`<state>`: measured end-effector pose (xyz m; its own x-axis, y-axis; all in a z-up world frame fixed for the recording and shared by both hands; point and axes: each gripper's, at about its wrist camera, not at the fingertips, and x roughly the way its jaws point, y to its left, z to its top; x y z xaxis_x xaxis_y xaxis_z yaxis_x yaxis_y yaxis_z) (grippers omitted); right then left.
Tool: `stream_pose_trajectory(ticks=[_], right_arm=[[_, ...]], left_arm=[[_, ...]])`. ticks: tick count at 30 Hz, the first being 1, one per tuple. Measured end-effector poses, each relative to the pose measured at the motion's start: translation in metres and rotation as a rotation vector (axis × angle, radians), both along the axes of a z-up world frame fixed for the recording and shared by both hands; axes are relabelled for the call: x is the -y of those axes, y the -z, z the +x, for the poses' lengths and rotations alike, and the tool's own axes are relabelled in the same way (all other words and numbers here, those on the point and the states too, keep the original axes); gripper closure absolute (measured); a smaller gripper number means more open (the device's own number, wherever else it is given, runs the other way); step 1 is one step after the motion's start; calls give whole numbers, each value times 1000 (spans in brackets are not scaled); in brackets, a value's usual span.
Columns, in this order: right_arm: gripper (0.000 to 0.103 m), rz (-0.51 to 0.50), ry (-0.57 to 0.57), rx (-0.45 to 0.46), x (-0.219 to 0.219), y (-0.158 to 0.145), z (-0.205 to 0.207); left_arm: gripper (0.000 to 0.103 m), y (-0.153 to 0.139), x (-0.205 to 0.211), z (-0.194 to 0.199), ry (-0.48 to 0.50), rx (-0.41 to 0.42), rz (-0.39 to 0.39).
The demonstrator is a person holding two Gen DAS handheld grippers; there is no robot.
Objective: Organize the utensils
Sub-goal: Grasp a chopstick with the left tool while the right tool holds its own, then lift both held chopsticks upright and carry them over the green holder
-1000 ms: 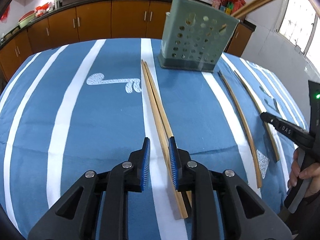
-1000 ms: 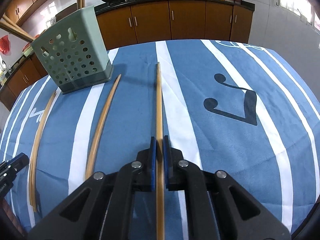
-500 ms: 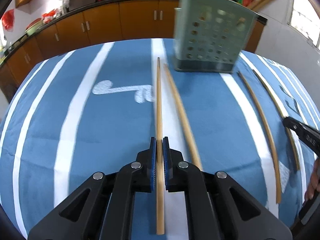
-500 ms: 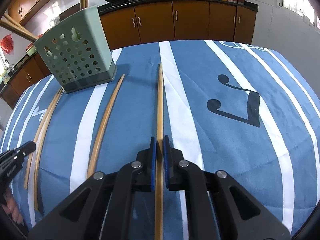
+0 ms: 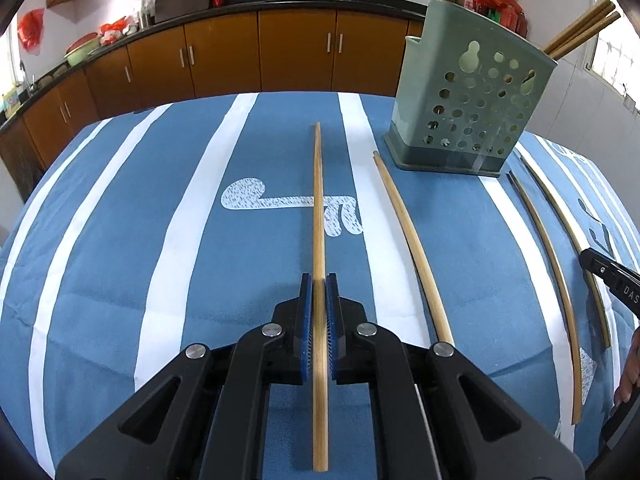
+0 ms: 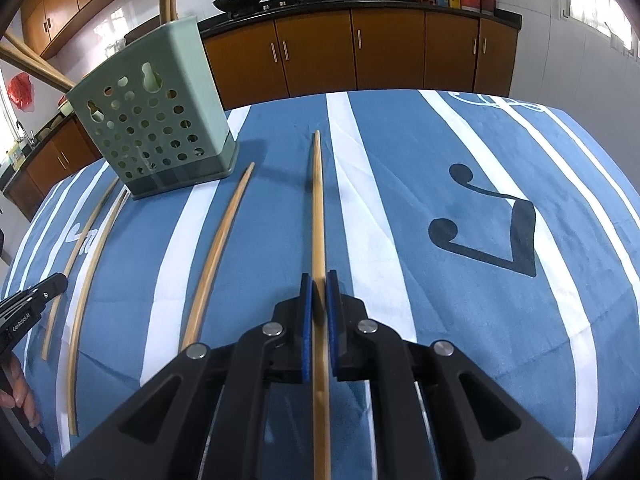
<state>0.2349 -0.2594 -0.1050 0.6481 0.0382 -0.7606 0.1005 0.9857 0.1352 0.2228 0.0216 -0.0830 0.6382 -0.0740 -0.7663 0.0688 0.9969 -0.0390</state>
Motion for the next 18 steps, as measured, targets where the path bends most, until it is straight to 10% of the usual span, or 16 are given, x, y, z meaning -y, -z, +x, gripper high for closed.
stream_pose_trajectory(ticks=[18], right_arm=[[95,13,0,1,2,0,-1]], left_arm=[[95,0,-7,1,-4,-3,-61]])
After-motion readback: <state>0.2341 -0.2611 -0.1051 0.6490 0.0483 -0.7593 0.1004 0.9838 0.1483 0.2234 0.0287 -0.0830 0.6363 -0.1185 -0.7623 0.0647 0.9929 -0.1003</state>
